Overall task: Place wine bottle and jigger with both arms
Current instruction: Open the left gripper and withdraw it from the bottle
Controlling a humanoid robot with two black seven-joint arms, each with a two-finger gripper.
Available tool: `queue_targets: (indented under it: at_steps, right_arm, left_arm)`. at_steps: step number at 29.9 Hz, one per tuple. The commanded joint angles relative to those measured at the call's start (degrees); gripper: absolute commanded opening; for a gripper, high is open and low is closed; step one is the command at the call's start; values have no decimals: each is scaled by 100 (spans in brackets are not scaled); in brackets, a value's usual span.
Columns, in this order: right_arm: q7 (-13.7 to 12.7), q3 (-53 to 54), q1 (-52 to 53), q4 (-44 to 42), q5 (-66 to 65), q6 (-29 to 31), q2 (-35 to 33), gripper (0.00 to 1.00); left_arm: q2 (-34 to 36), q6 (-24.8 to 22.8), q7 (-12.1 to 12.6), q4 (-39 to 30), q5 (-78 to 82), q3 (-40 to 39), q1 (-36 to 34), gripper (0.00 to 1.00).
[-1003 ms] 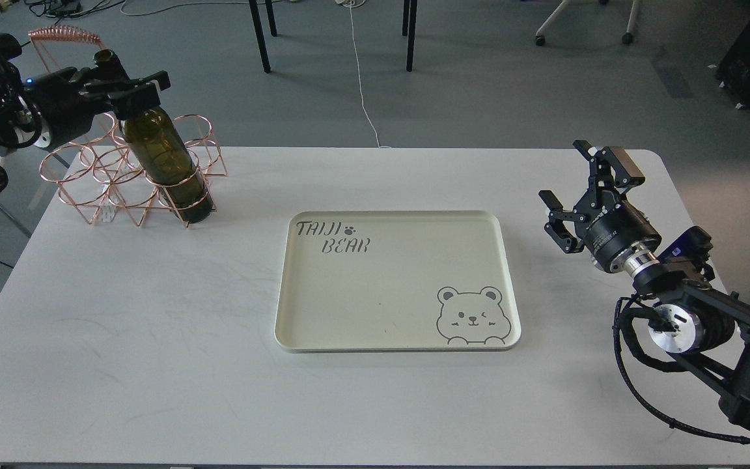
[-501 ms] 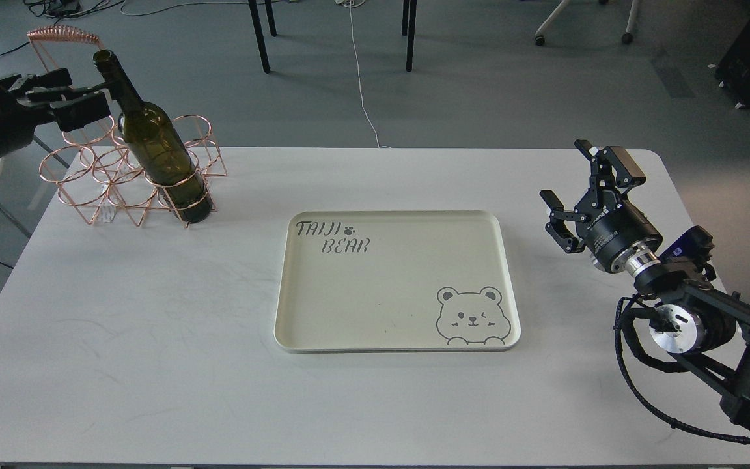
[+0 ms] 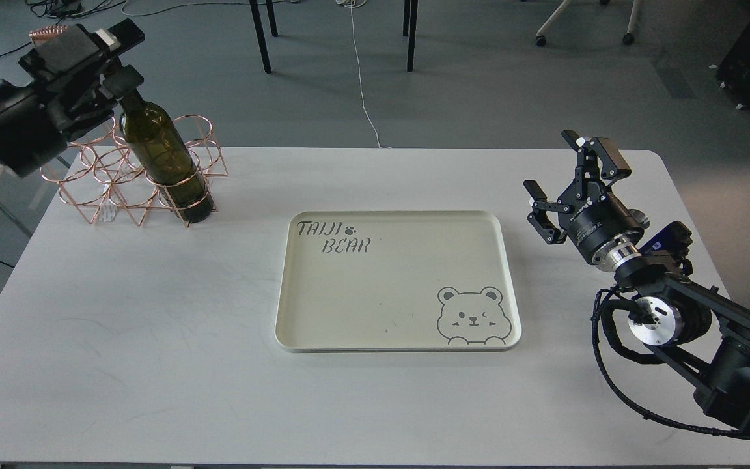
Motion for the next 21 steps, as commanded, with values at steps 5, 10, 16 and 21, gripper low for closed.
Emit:
queue_targets:
  at_steps: [5, 10, 16, 21]
  right_arm:
    - [0, 1, 20, -313, 0, -7, 305, 99]
    - [0, 1, -16, -321, 0, -7, 305, 99]
    - [0, -8, -51, -330, 0, 11, 305, 99]
    - [0, -8, -51, -313, 0, 20, 314, 99]
  left_arm:
    - [-2415, -162, -1, 188, -53, -2440, 2230, 98]
    - [-3684, -382, 619, 925, -53, -3368, 3024, 98]
    - [-4160, -540, 628, 1787, -53, -3456, 3086, 98]
    - [-4204, -935, 645, 1885, -53, -3500, 3094, 98]
